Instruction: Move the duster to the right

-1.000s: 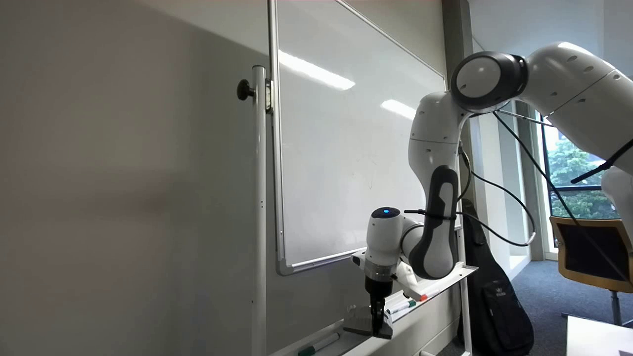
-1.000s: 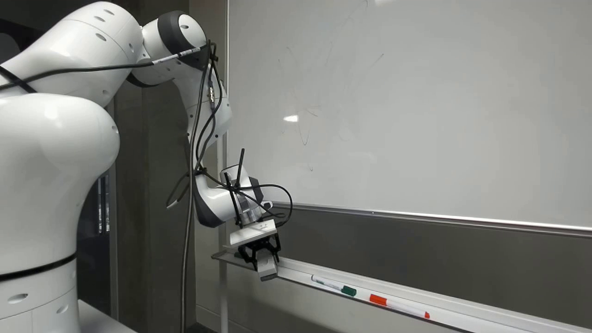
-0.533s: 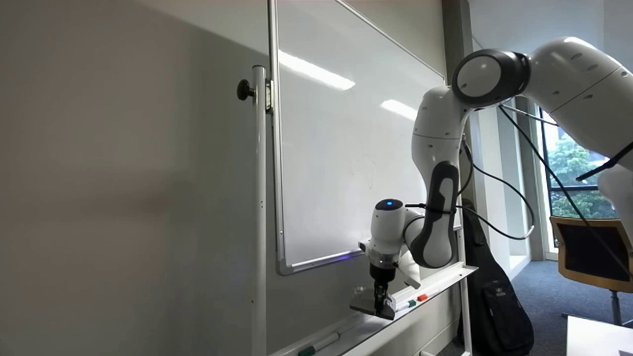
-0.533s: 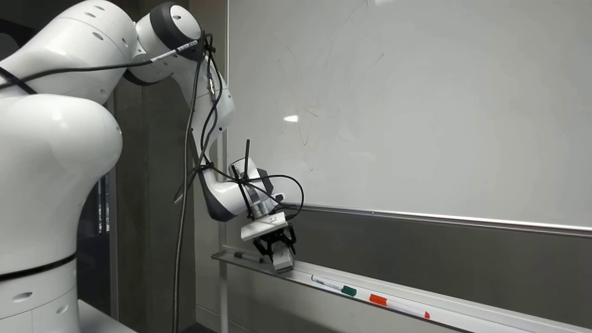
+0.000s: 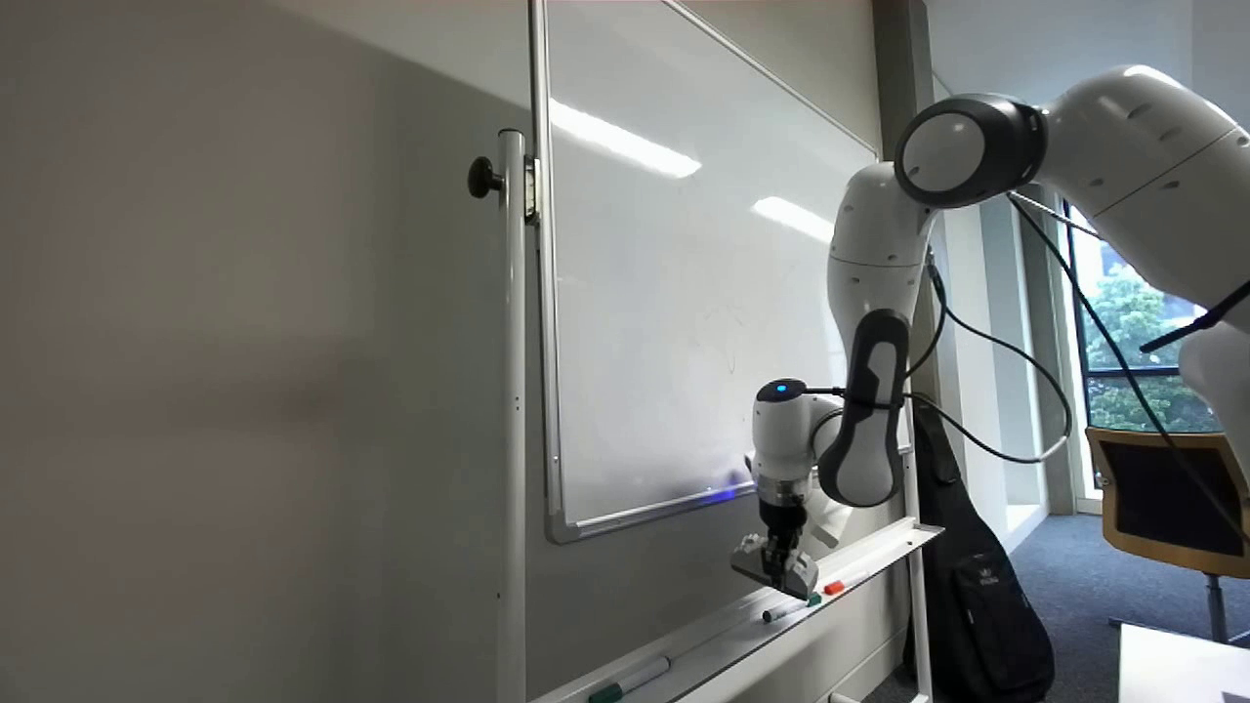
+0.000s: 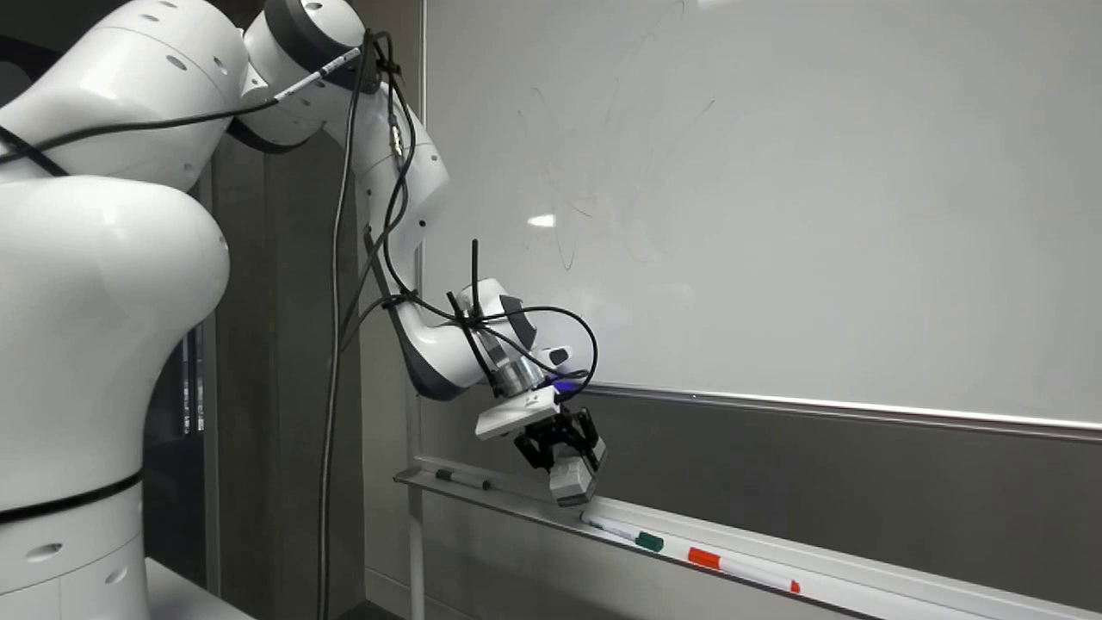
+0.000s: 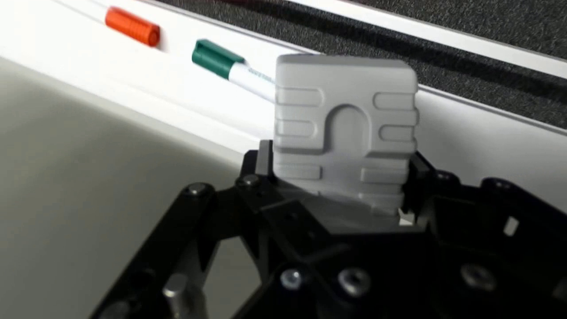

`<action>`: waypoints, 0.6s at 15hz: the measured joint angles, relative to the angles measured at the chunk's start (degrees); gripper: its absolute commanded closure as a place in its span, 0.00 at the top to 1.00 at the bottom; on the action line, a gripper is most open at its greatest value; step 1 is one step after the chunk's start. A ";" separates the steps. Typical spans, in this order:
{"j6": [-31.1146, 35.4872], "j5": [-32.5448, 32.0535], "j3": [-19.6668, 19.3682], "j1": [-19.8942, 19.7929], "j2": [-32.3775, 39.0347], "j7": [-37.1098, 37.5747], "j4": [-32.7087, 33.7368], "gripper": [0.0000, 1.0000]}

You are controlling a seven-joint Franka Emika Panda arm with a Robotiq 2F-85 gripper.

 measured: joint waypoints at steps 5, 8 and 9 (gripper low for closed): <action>-2.33 10.87 5.49 -8.54 -0.66 -3.43 -1.30 0.38; -2.37 16.74 6.81 -13.19 -0.66 -7.41 -1.26 0.38; -2.37 18.27 7.35 -14.90 -0.67 -8.69 -1.17 0.38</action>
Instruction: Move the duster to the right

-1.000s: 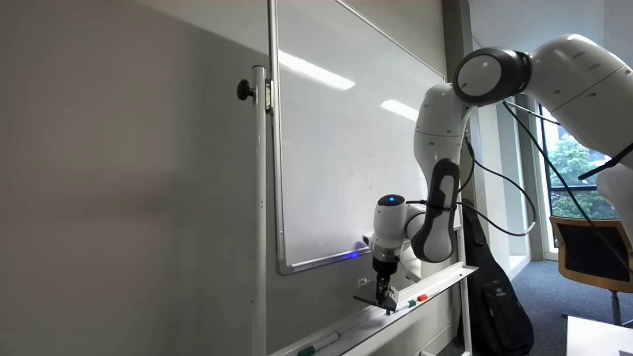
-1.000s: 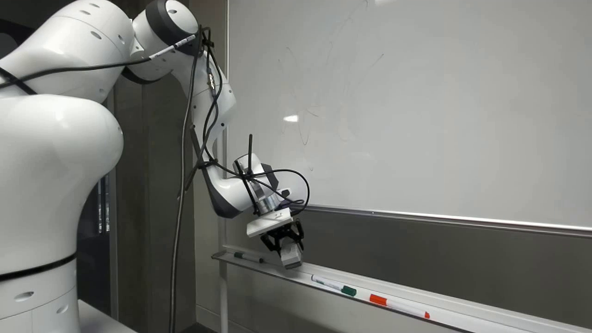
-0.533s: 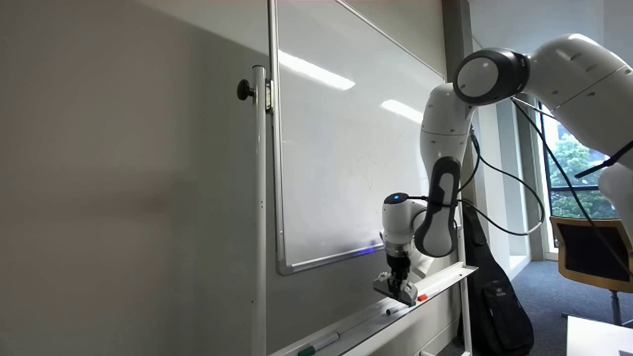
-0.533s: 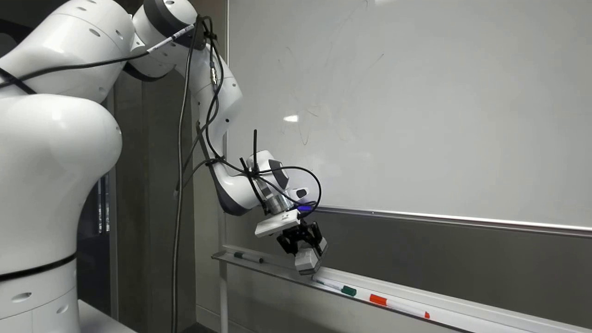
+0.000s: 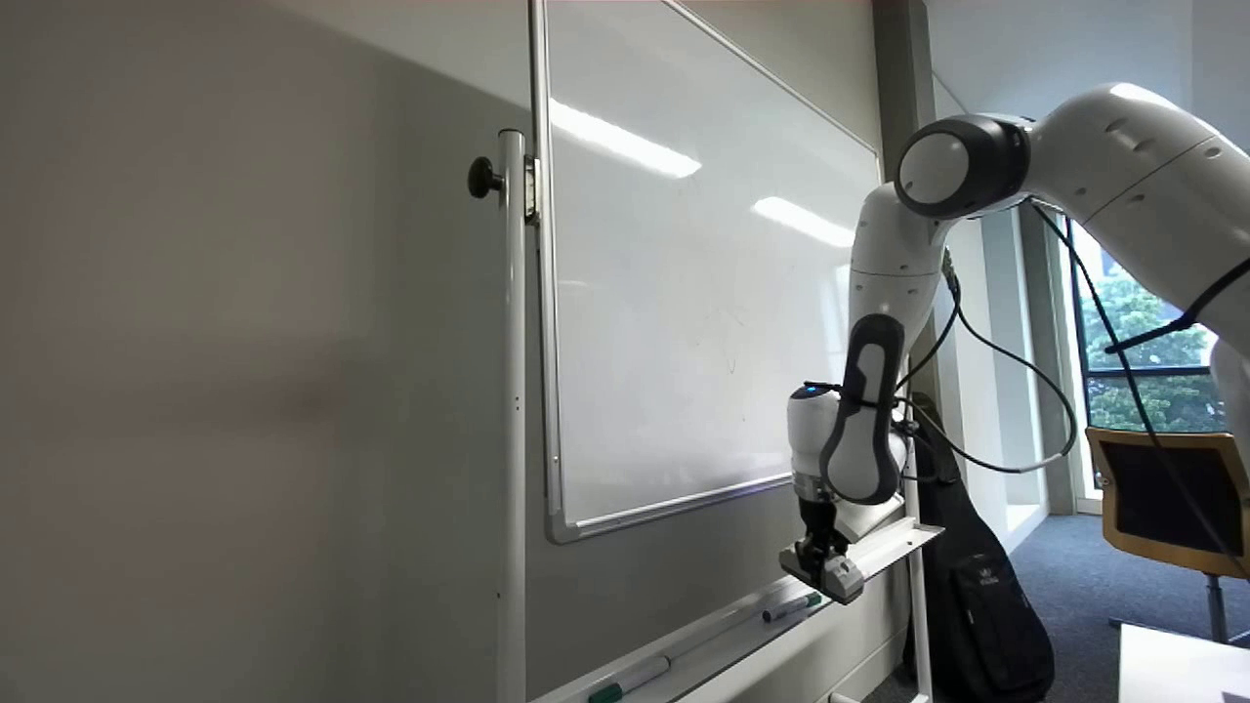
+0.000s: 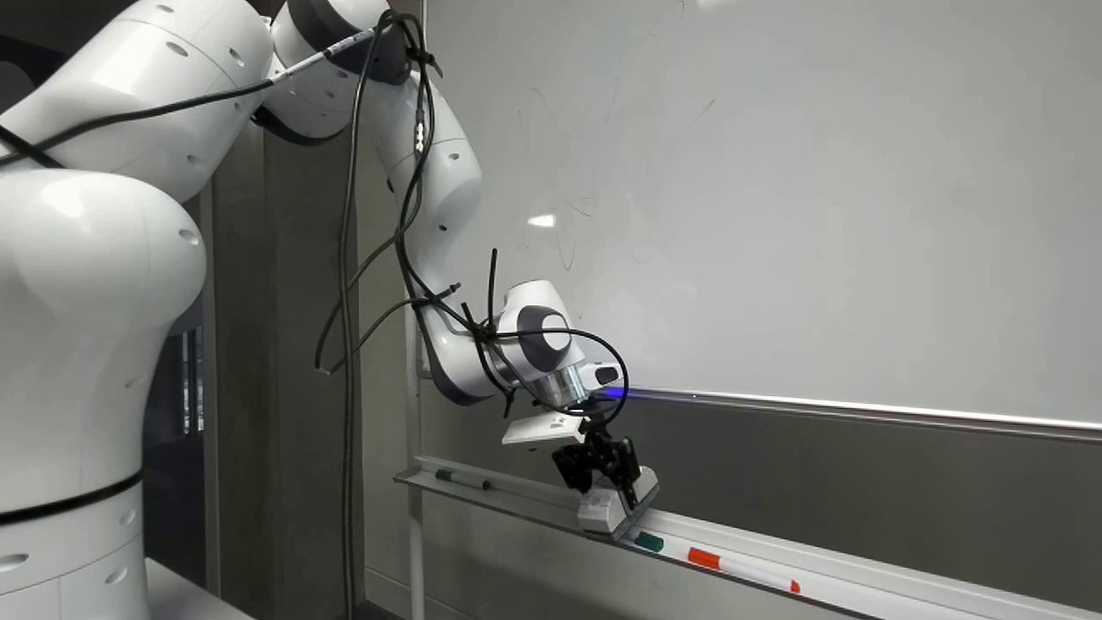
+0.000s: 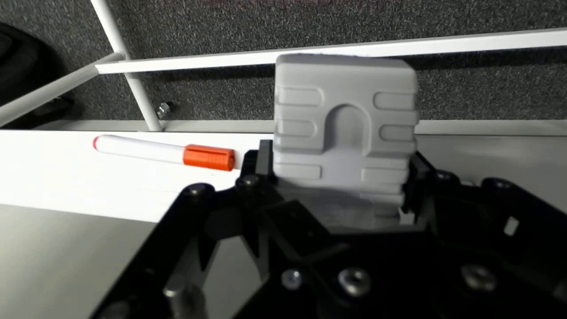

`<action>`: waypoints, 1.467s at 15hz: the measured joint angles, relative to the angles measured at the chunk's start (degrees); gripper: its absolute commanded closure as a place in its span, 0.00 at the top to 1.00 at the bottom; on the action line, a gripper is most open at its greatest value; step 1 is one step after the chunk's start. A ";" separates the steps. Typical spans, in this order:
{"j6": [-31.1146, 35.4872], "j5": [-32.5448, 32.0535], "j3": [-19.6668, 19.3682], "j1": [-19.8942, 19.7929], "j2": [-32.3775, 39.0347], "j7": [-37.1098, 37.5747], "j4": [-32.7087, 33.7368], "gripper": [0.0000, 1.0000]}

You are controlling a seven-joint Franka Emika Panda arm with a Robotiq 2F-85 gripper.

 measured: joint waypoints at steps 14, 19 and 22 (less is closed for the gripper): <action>-0.05 6.84 5.71 -10.58 0.91 -7.75 4.50 0.38; -0.05 6.70 3.76 -8.73 4.01 -7.78 8.16 0.38; -0.05 6.71 3.75 -8.67 6.15 -7.79 9.66 0.38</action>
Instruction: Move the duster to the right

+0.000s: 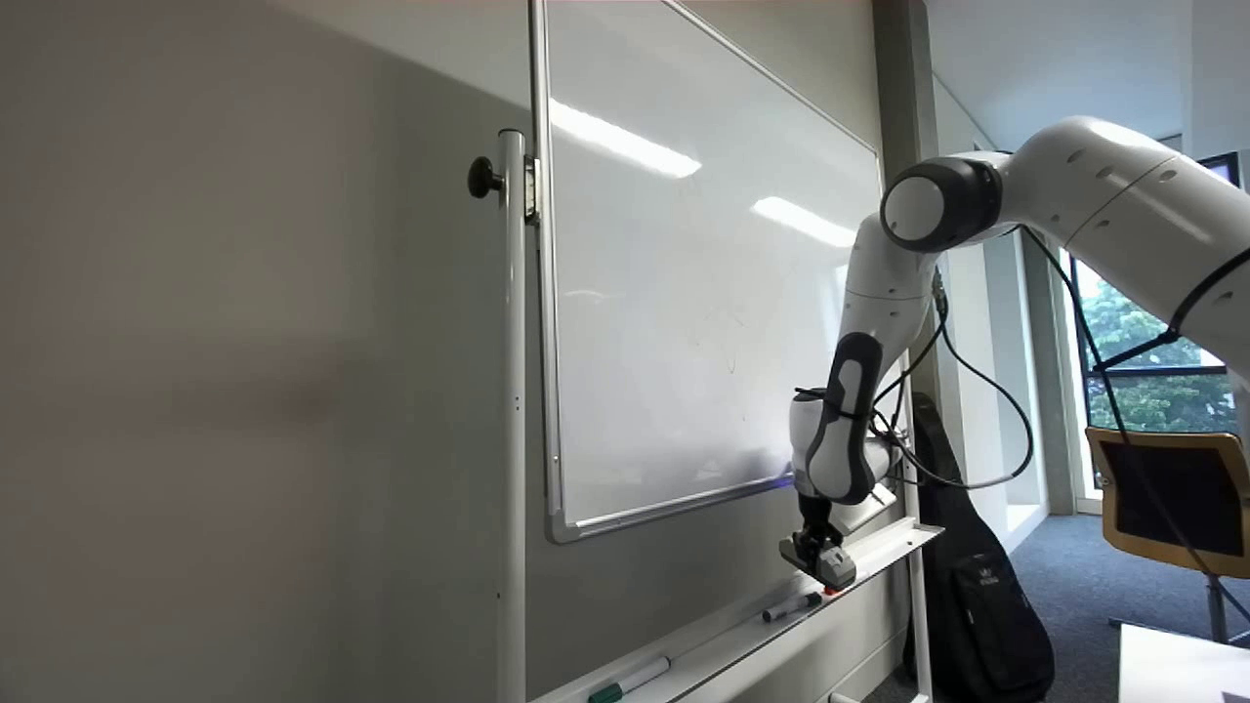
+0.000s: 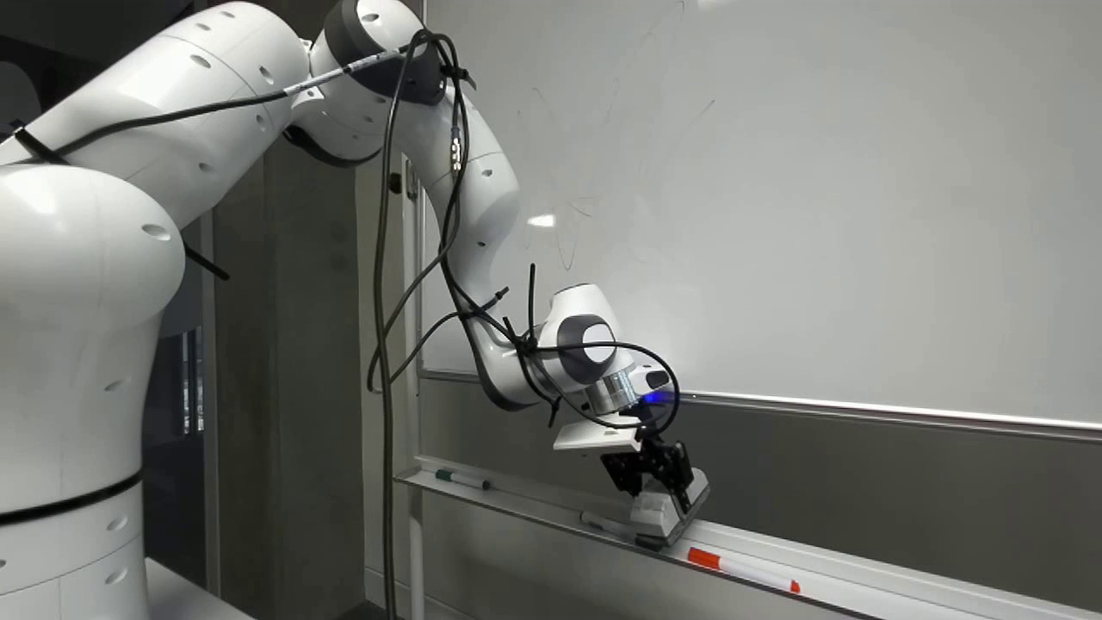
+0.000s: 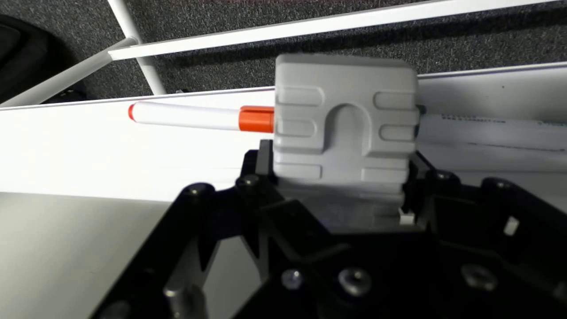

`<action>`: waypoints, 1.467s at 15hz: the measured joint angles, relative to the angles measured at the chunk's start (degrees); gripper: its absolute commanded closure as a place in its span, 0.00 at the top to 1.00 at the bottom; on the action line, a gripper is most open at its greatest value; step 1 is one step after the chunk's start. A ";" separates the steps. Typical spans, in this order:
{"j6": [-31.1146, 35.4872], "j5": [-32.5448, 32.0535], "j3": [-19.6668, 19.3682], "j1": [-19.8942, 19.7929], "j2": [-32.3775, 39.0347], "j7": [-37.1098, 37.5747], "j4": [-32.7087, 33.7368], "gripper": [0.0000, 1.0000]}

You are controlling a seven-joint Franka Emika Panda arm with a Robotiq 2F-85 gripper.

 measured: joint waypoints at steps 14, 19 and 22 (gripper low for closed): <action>0.00 0.08 1.36 -0.26 3.27 -0.10 1.34 1.00; -0.01 0.03 0.21 1.12 2.91 -0.10 0.99 1.00; -0.89 -0.65 -4.57 7.32 0.60 0.28 -0.63 1.00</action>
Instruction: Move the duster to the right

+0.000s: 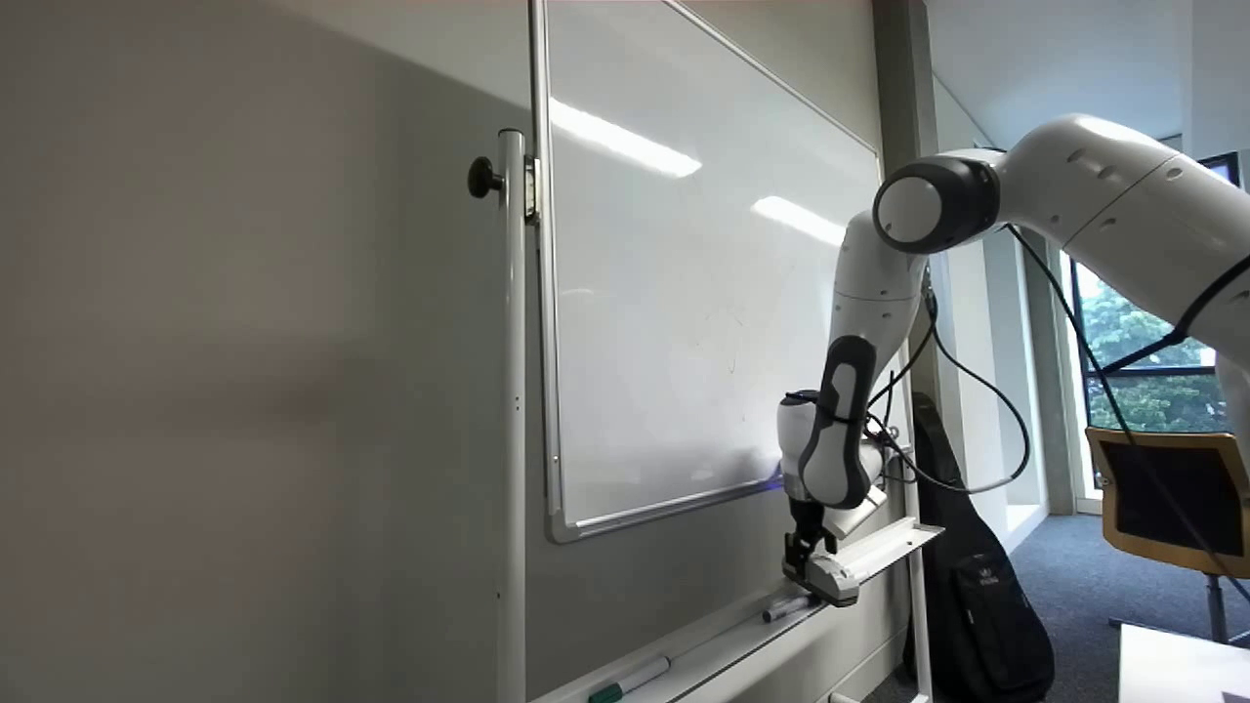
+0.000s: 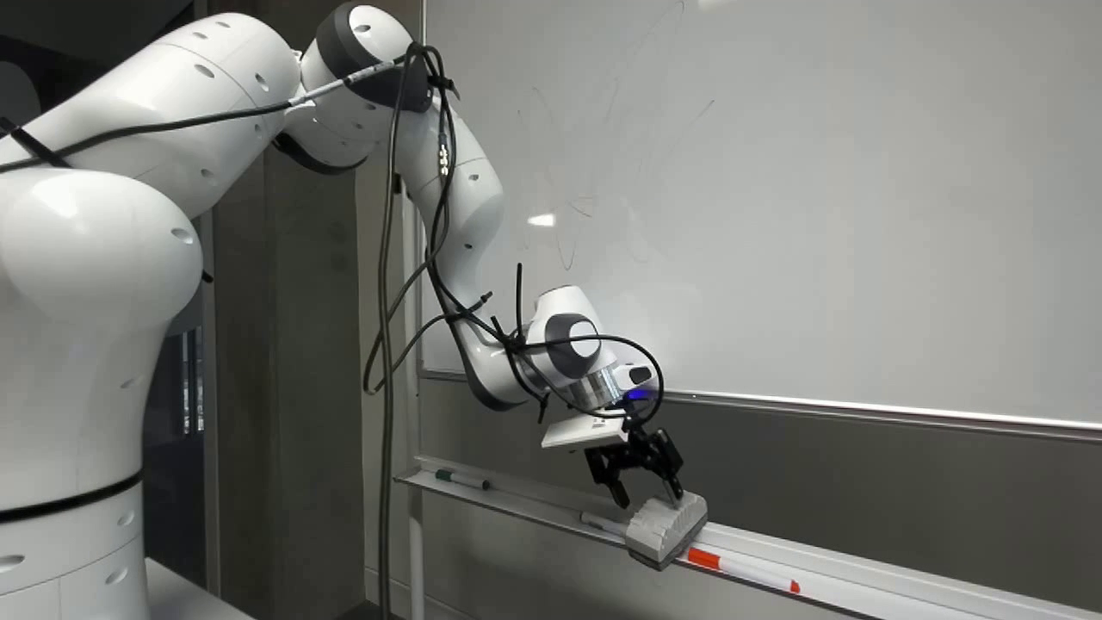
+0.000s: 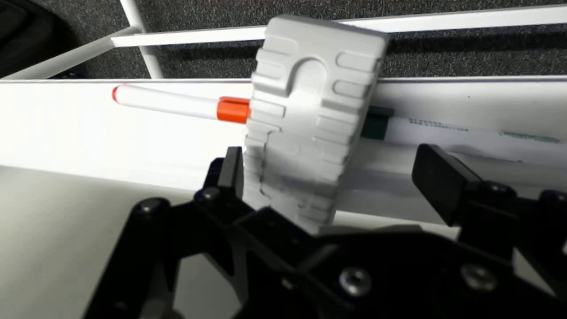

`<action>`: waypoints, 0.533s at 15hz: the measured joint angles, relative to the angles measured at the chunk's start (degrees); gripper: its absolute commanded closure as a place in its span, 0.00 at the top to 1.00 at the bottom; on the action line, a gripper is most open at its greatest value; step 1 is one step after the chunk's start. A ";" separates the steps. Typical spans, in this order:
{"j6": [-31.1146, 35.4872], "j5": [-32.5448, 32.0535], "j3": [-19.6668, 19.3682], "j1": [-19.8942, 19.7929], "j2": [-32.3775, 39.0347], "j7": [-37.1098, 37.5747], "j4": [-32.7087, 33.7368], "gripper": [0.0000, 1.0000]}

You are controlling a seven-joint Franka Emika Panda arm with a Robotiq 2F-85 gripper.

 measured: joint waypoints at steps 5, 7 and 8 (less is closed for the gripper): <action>-8.80 -6.22 -8.45 13.48 -9.15 1.84 -4.85 1.00; -14.94 -9.48 -7.59 14.82 -13.87 1.98 -6.18 1.00; -18.40 -10.47 -6.03 14.41 -16.41 1.60 -6.86 1.00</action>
